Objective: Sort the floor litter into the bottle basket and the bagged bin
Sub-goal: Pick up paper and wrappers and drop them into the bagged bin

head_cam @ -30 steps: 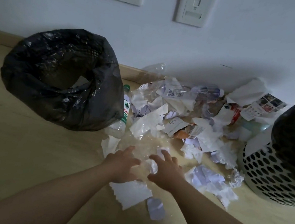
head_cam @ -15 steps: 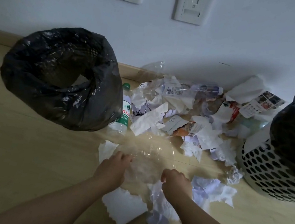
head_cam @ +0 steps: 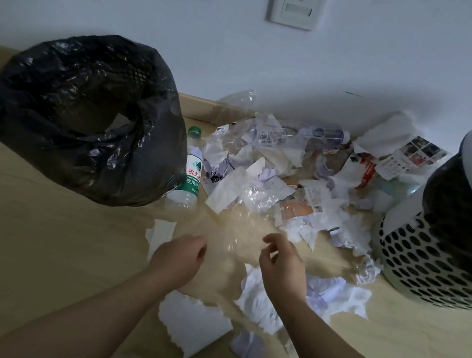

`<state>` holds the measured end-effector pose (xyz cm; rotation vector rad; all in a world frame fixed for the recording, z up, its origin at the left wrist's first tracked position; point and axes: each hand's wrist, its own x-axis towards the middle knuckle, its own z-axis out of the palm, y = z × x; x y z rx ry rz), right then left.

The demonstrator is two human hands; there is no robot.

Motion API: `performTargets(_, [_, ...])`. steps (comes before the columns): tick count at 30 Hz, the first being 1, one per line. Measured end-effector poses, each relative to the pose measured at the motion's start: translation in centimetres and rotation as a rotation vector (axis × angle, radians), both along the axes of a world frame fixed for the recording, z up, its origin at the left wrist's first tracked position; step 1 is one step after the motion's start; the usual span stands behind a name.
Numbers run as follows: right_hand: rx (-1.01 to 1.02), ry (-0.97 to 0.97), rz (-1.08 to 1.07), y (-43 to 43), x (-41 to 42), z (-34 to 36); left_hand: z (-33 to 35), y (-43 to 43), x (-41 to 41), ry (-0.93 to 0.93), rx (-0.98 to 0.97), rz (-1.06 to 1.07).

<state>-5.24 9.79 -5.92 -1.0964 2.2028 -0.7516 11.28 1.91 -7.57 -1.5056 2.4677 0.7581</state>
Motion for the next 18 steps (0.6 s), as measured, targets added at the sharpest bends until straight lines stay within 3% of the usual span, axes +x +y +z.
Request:
performTargets(8, [-0.293, -0.283, -0.125, -3.9, 2.0, 5.4, 5.4, -3.4, -2.4, 0.648, 0.223, 0.606])
performTargets(13, [-0.503, -0.405, -0.126, -5.3, 3.1, 9.1, 10.5, -5.1, -2.3, 1.012, 0.240, 0.735])
performTargets(18, [-0.705, -0.517, -0.021, -8.2, 4.7, 13.4, 14.6, -6.8, -0.6, 1.174, 0.131, 0.774])
